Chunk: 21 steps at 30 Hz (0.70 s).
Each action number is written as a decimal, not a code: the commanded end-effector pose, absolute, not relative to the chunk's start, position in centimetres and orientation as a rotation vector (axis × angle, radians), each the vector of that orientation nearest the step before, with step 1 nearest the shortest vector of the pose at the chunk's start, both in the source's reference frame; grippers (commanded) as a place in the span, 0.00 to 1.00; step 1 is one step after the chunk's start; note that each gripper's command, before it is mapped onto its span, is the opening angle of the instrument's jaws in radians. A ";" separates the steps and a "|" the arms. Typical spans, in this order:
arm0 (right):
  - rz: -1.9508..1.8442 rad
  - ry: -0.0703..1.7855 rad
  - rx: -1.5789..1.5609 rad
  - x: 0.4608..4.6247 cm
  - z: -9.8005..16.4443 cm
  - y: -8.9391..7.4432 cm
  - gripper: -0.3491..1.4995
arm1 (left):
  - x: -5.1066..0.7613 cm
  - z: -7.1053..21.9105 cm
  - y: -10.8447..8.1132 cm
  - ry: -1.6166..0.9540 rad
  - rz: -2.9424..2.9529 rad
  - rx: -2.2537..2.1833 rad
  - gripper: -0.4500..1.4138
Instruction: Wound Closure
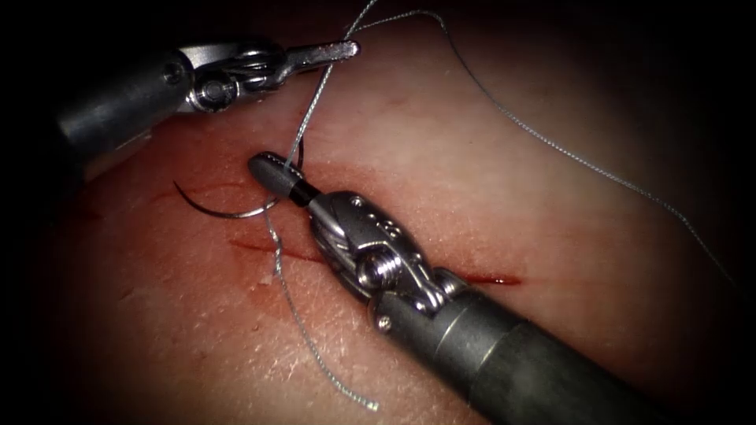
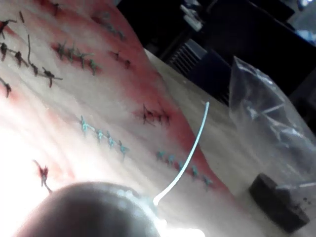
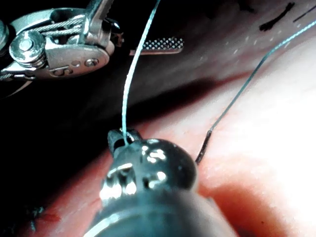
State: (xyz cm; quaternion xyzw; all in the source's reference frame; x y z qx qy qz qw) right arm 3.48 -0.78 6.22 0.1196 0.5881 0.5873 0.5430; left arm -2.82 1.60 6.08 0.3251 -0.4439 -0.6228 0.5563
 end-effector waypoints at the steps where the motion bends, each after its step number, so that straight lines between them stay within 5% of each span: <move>1: 1.396 1.405 0.286 3.53 6.1 -0.7 0.00 | -2.85 6.0 1.7 -1.046 -1.464 0.765 0.59; 2: 1.394 1.405 0.289 3.53 6.1 -0.7 0.00 | -2.85 6.0 1.8 -1.039 -1.464 0.766 0.47; 4: 1.394 1.405 0.289 3.54 6.1 -0.7 0.00 | -2.85 6.0 1.8 -1.028 -1.451 0.761 0.00; 14: 1.378 1.407 0.311 3.57 6.1 -0.7 0.02 | -2.70 6.0 1.8 -0.929 -1.413 0.762 0.00; 15: 1.371 1.408 0.330 3.57 6.1 -0.8 0.51 | -2.67 6.0 1.8 -0.937 -1.389 0.754 0.00; 16: 1.363 1.408 0.331 3.56 6.0 -0.8 0.75 | -2.65 6.0 1.8 -0.958 -1.367 0.731 0.00; 18: 1.318 1.408 0.329 3.51 5.9 -0.8 0.88 | -2.59 6.0 1.8 -1.021 -1.292 0.688 0.00; 20: 1.317 1.405 0.347 3.47 5.8 -0.8 0.80 | -2.55 6.0 1.8 -1.075 -1.279 0.687 0.00; 21: 1.316 1.403 0.361 3.43 5.7 -0.8 0.56 | -2.54 5.9 1.8 -1.090 -1.276 0.692 0.00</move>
